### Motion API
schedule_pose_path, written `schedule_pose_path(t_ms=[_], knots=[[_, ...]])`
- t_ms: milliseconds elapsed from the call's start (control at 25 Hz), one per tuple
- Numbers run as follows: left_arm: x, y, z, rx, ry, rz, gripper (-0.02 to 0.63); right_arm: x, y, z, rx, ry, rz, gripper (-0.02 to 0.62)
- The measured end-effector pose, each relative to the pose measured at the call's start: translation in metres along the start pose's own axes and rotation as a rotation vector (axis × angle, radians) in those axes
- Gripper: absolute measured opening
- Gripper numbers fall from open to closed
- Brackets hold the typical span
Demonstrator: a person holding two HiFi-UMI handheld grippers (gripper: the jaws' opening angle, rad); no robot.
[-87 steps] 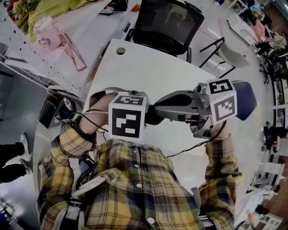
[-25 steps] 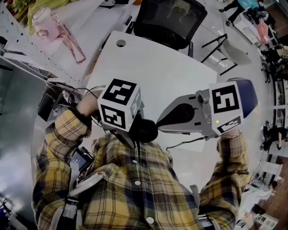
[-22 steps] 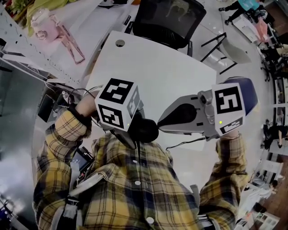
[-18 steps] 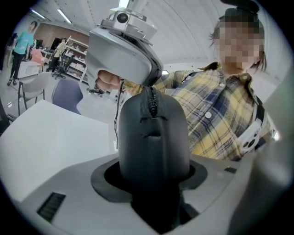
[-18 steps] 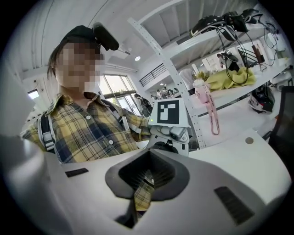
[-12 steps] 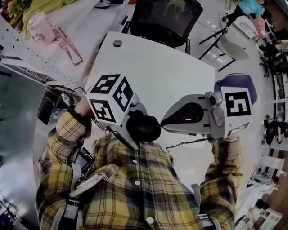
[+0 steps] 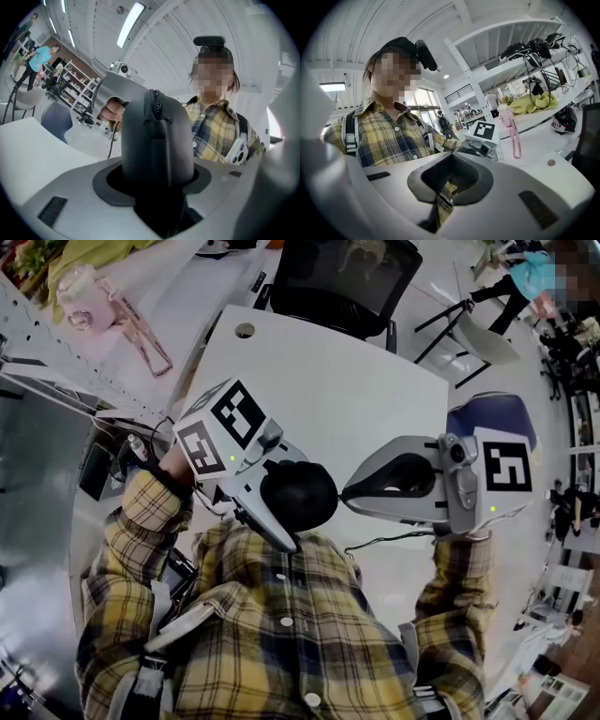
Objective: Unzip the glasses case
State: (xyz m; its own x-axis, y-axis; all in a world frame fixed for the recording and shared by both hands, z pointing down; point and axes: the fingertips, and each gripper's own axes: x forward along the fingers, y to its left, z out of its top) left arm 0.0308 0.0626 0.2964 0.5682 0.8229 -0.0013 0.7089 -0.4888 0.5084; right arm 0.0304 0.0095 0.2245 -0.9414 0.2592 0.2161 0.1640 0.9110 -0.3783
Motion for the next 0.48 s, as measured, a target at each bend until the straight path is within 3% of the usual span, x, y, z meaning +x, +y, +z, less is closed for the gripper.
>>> schedule_pose_path(t_ms=[480], knots=[[-0.009,0.001,0.039,0.063,-0.259,-0.012,0.247,-0.009,0.003,0.013,-0.061,-0.083,-0.049,-0.002]])
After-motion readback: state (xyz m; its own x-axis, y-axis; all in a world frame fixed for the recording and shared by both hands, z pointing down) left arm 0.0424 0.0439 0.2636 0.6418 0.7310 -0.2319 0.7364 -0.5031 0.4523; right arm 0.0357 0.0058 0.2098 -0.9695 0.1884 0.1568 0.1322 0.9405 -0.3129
